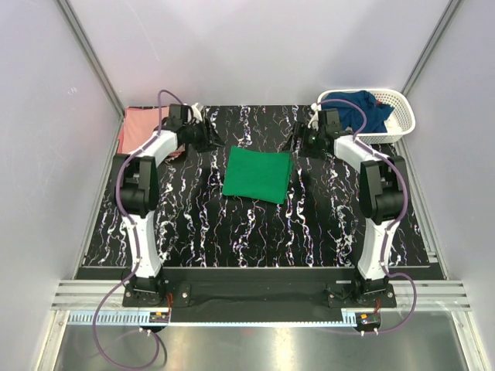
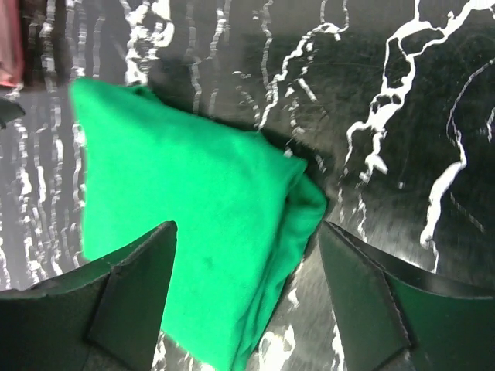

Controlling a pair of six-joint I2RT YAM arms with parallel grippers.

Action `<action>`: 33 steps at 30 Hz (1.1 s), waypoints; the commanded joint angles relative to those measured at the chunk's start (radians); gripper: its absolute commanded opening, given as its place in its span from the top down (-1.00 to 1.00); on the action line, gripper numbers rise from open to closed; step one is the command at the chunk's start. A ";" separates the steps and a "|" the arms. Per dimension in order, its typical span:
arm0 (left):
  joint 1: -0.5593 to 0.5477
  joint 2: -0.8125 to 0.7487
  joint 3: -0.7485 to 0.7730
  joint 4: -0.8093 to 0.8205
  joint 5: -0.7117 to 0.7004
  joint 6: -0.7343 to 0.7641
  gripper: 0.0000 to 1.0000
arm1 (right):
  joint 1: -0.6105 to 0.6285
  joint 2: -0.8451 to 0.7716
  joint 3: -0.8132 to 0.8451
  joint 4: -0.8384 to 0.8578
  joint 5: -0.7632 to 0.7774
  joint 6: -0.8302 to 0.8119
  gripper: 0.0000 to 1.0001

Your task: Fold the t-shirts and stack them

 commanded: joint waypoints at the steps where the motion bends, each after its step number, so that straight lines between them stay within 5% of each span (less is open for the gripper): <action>1: 0.006 -0.164 -0.116 -0.036 -0.093 0.048 -0.01 | -0.002 -0.096 -0.078 -0.047 0.008 0.011 -0.64; 15: 0.006 -0.313 -0.457 0.081 -0.098 -0.056 0.01 | 0.046 -0.032 -0.189 0.060 0.013 0.046 -0.43; 19: 0.006 -0.306 -0.495 0.115 -0.048 -0.070 0.00 | 0.046 -0.004 -0.217 0.101 -0.015 0.030 -0.09; 23: 0.007 -0.249 -0.508 0.197 0.040 -0.106 -0.03 | 0.044 0.003 -0.246 0.164 -0.082 0.005 0.67; 26: 0.007 -0.212 -0.502 0.230 0.107 -0.114 -0.04 | 0.044 0.020 -0.235 0.193 -0.150 -0.013 0.99; 33: 0.009 -0.204 -0.440 0.127 0.077 -0.027 -0.17 | 0.041 0.043 -0.180 0.244 -0.253 -0.049 1.00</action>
